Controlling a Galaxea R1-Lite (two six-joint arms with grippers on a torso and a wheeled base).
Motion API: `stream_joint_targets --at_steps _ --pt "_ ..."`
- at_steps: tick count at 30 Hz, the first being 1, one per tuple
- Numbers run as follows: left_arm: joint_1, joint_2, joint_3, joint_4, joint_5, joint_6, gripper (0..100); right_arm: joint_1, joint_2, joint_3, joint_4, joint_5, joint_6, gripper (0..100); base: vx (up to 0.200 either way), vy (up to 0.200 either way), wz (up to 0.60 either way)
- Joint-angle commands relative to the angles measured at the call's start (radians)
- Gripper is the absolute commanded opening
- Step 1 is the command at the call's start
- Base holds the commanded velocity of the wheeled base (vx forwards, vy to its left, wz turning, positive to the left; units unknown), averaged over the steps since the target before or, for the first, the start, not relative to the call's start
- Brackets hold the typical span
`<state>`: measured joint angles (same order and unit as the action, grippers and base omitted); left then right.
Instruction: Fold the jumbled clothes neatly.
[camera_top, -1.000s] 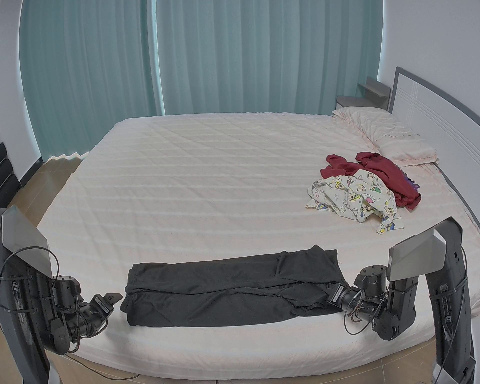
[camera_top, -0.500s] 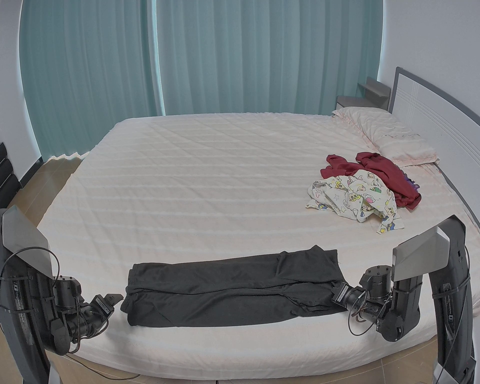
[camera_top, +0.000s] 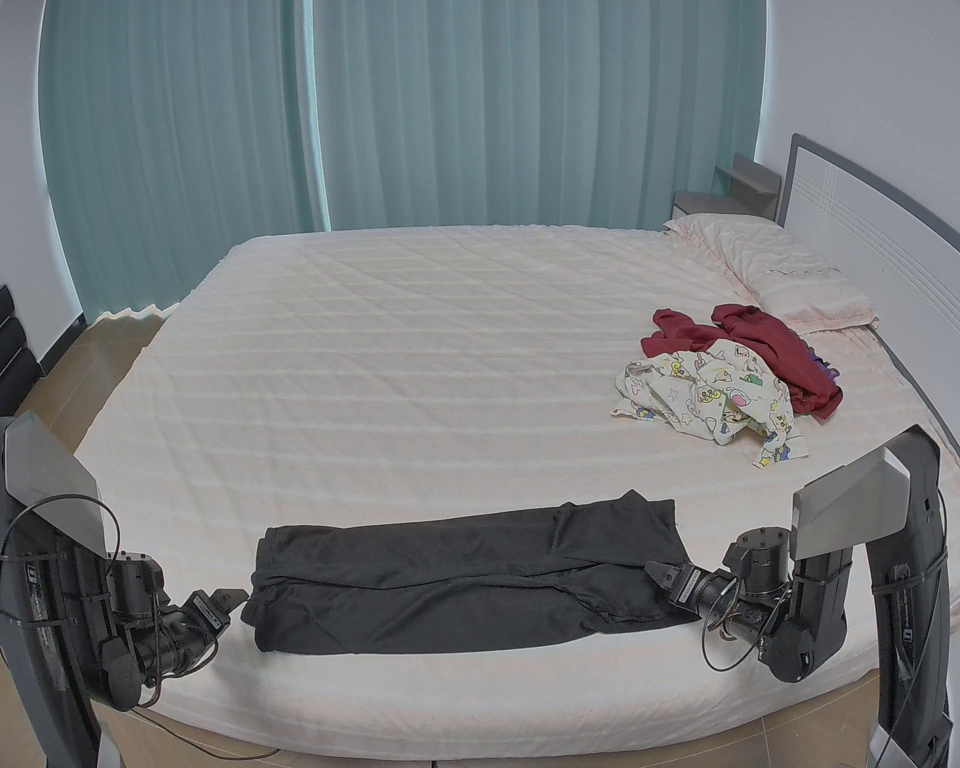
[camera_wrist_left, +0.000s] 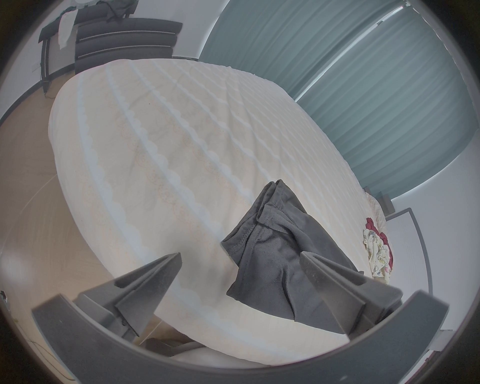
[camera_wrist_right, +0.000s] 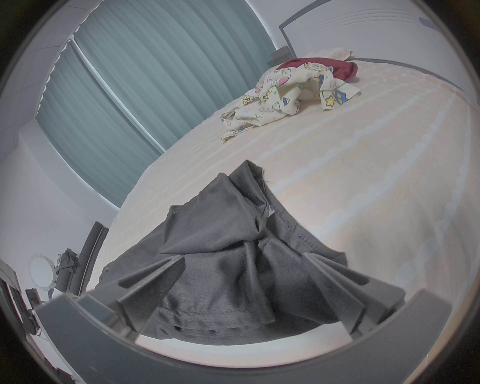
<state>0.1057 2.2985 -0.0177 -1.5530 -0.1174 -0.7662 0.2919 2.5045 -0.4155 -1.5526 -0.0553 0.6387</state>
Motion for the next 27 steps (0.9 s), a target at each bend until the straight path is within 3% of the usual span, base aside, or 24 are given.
stream_joint_targets --at_steps 1,10,11,21,27 --pt "-0.015 -0.007 0.012 -0.018 0.024 0.013 100 -0.017 -0.081 0.050 -0.011 -0.011 0.007 100 0.000 0.000 0.00" --pt "-0.041 0.002 0.008 -0.018 0.078 0.011 100 -0.066 -0.147 0.130 -0.012 -0.009 0.030 100 0.000 0.000 0.00" --pt "-0.043 -0.002 0.007 -0.018 0.084 0.011 100 -0.069 -0.161 0.138 -0.012 -0.009 0.067 100 0.000 0.000 0.00" --pt "-0.057 0.002 0.001 -0.018 0.153 0.001 100 -0.036 -0.262 0.208 -0.011 -0.005 0.090 100 0.000 0.000 0.00" --pt "-0.070 0.009 0.002 -0.018 0.154 -0.001 100 -0.042 -0.254 0.213 -0.011 -0.001 0.098 100 0.200 0.000 0.00"
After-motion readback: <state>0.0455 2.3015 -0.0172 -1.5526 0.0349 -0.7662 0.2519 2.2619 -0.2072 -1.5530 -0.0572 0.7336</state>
